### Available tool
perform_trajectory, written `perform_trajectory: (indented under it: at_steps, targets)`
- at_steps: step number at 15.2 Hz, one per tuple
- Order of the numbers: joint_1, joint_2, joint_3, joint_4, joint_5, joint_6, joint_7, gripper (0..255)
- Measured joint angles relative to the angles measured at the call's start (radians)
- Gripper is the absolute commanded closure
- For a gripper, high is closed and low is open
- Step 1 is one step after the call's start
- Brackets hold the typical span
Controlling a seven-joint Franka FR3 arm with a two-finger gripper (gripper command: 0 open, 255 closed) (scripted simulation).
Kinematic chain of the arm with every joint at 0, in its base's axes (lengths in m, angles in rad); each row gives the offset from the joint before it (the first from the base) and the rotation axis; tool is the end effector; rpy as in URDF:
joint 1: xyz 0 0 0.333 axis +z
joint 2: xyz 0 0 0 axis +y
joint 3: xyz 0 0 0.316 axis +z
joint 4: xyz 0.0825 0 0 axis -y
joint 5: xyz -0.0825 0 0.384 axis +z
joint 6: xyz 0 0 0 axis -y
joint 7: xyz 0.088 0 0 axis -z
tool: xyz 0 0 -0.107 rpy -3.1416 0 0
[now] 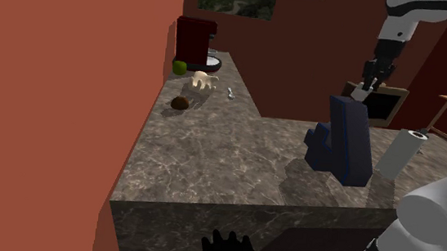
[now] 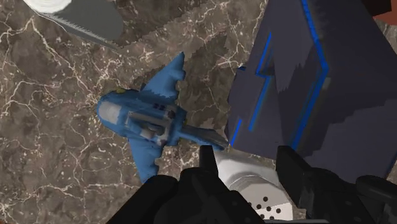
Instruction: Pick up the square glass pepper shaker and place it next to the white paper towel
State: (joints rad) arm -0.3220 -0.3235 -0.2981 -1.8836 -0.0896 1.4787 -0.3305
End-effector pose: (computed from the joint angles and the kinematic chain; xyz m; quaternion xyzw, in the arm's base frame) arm 0.3435 -0.2835 0.6240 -0.9895 0.1367 0.0414 0.0231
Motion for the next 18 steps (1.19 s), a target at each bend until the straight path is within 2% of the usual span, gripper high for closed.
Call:
perform_trajectory:
  at_steps: [6, 14, 18]
  targets:
    - [-0.051, 0.033, -0.106, 0.046, -0.034, -0.004, -0.157, 255]
    - [-0.119, 0.156, -0.26, 0.173, -0.031, 0.0, -0.388, 255]
    - [-0.134, 0.175, -0.288, 0.163, -0.029, 0.029, -0.43, 255]
